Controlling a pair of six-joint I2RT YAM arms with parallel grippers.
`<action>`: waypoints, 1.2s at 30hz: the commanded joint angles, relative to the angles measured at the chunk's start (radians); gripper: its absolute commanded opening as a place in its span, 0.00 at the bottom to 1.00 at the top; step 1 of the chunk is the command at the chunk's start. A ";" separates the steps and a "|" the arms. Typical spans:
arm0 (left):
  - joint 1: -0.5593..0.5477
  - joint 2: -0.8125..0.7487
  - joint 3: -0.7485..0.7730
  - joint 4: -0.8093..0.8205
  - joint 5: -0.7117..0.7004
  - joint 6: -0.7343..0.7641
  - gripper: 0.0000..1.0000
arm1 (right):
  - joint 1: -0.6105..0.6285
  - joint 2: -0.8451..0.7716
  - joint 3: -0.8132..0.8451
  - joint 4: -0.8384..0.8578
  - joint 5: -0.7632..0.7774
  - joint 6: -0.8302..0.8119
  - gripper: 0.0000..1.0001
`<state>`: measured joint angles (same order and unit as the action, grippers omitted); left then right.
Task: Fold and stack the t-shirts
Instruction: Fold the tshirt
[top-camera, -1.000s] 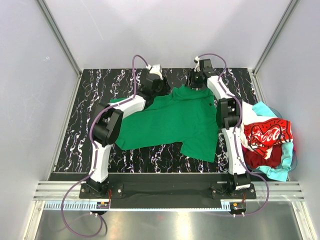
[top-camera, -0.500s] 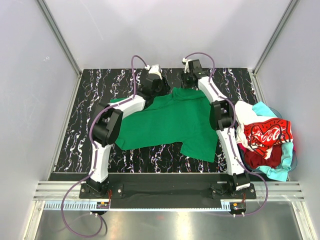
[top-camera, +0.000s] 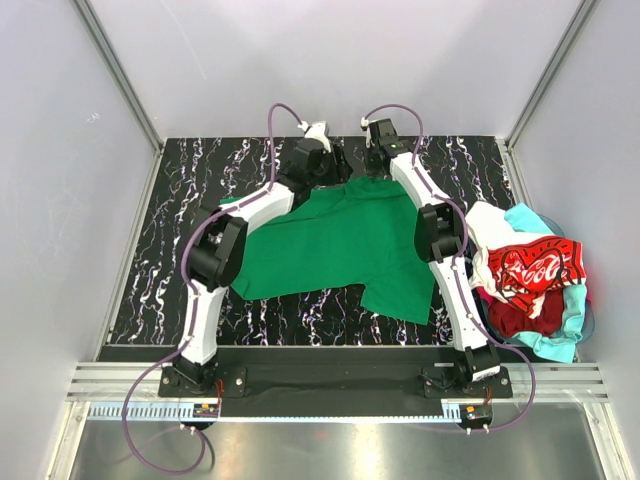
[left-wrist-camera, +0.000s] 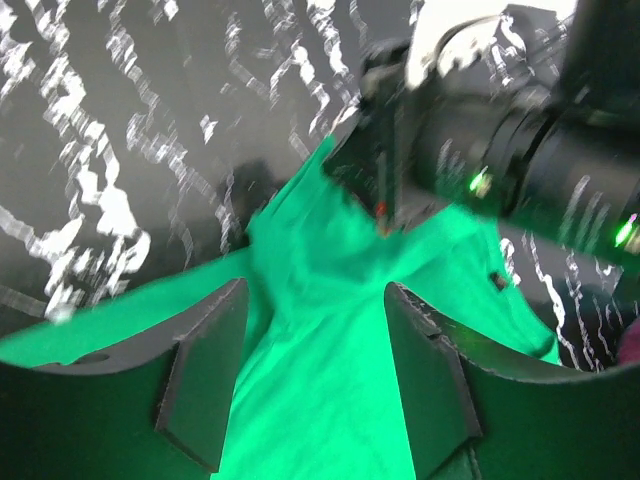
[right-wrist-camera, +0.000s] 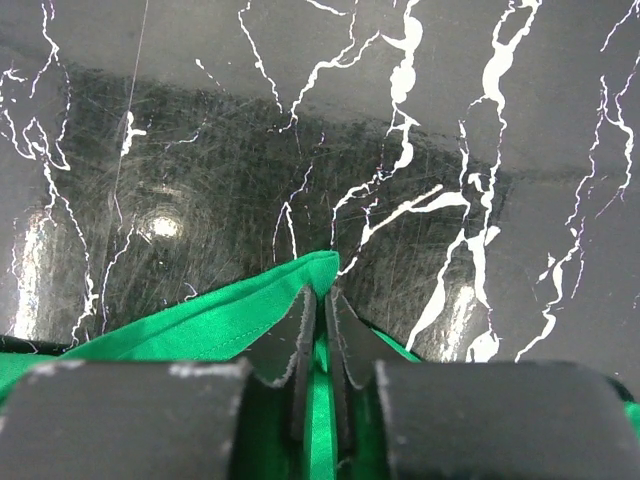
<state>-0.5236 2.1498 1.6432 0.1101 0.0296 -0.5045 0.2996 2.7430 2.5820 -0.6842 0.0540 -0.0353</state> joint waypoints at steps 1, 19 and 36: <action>-0.022 0.054 0.121 -0.023 -0.002 0.055 0.62 | -0.008 0.004 -0.042 -0.049 -0.002 0.006 0.14; -0.036 0.245 0.331 -0.138 -0.137 0.057 0.50 | -0.040 -0.039 -0.117 -0.006 -0.143 0.117 0.12; 0.004 0.363 0.504 -0.214 -0.036 -0.037 0.36 | -0.057 -0.045 -0.137 -0.006 -0.197 0.135 0.08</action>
<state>-0.5301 2.4878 2.0777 -0.0925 -0.0483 -0.5194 0.2474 2.7014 2.4790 -0.6025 -0.1112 0.0864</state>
